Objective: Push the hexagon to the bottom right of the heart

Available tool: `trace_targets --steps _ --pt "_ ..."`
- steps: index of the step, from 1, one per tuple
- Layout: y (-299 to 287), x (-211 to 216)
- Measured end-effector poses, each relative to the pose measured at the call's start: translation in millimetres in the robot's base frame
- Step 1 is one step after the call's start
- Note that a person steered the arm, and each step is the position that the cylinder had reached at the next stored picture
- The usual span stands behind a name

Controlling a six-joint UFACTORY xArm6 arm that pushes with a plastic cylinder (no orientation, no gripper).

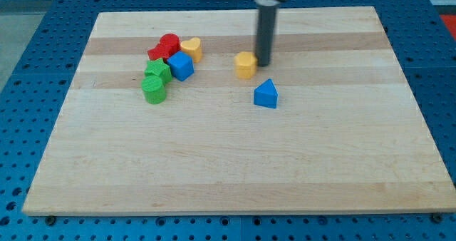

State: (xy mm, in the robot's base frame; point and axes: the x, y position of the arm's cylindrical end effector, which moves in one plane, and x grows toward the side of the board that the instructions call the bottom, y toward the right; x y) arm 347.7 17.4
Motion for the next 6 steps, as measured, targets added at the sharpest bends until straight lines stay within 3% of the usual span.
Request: trace_targets --steps 1,2,3,4,5,6 --pt "-35 0" --pt "4 0" --pt "54 26" --pt "41 78" --pt "-10 79" --pt "-42 37"
